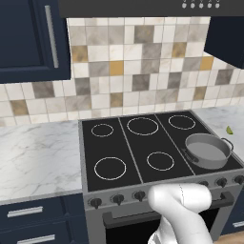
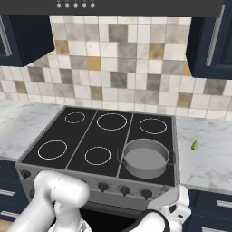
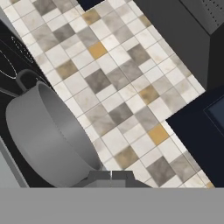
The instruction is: Turn on the burner for the pot on the stove. Wait thirty seconds for the pot to heat up. Then add the lemon wedge to the pot.
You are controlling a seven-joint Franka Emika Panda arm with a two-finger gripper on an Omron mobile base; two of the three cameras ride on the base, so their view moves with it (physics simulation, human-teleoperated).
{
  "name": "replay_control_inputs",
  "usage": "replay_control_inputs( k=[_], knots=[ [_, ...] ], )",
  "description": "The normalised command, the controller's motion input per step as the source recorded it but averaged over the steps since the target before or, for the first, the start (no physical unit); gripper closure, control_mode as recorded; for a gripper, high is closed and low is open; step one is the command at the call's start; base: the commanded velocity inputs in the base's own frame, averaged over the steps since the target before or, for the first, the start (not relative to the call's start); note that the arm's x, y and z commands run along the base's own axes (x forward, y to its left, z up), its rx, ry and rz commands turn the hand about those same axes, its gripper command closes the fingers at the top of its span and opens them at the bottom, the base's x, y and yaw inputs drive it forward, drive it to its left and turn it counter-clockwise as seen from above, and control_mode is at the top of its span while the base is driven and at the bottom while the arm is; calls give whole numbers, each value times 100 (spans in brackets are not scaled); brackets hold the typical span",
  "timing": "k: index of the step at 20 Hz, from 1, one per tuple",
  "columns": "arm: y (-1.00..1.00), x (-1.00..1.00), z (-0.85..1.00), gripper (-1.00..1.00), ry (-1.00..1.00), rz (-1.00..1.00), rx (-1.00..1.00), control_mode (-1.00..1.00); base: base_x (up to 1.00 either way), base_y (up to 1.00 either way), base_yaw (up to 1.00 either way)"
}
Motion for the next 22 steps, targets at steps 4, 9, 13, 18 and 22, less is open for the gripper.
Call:
replay_control_inputs(
  k=[4, 9, 13, 18, 22],
  knots=[
    [0, 0, 0, 100, 0, 0, 0, -100, 0, 0, 0],
    [0, 0, 0, 100, 0, 0, 0, -100, 0, 0, 0],
    [0, 0, 0, 100, 0, 0, 0, -100, 0, 0, 0],
    [0, 0, 0, 100, 0, 0, 0, -100, 0, 0, 0],
    [0, 0, 0, 100, 0, 0, 0, -100, 0, 0, 0]
  ],
)
